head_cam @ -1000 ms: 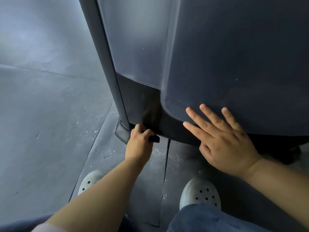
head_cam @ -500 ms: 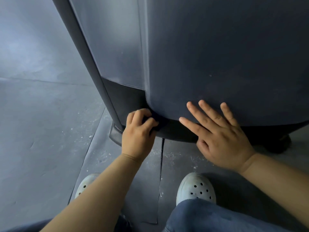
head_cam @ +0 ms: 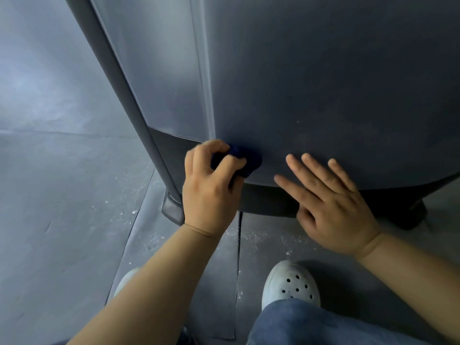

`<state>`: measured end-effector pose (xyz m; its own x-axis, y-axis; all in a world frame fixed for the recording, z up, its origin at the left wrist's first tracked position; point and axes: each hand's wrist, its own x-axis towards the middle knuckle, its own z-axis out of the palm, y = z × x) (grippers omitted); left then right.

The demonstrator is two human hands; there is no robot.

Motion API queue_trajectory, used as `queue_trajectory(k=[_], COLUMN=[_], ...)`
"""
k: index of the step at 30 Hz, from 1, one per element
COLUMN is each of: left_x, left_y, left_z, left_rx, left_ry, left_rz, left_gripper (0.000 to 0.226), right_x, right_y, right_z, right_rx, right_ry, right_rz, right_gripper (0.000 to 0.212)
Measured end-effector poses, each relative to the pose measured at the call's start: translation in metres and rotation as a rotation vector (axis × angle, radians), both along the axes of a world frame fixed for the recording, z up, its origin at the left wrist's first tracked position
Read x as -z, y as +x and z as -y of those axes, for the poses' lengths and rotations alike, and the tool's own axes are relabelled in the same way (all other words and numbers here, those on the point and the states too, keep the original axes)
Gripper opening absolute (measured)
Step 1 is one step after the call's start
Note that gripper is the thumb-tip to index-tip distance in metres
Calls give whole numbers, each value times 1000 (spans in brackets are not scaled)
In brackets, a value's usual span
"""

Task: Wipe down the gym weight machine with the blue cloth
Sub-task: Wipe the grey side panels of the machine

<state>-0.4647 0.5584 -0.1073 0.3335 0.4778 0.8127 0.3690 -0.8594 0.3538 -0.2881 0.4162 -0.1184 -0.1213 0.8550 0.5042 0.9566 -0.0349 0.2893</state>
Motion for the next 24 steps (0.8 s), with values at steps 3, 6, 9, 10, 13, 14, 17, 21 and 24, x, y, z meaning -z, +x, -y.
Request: queue_trajectory(k=[3, 6, 9, 10, 13, 14, 17, 21, 24], left_x=[59, 85, 48, 26, -30, -39, -27, 53, 76], left_y=[-6, -13, -6, -1, 19, 25, 31, 11, -7], left_z=[2, 1, 15, 22, 26, 23, 15, 9, 1], left_rx=[-46, -138, -35, 17, 51, 46, 47, 129, 24], left_ry=[-144, -374, -197, -123, 27, 49, 136, 90, -122], left_rz=[-198, -275, -112, -40, 93, 112, 31, -372, -430], left_gripper=[10, 20, 15, 15, 19, 17, 5, 5, 13], right_x=[3, 7, 10, 11, 9, 7, 4, 4, 8], right_y=[1, 1, 4, 6, 12, 13, 13, 11, 7], right_z=[4, 9, 12, 14, 18, 19, 22, 23, 25], right_rx=[30, 56, 72, 69, 55, 61, 99, 126, 140], right_ry=[0, -9, 2, 4, 8, 22, 35, 39, 21], right_rz=[-12, -18, -52, -55, -57, -65, -87, -97, -110], right_gripper=[77, 78, 79, 78, 73, 71, 69, 78, 79])
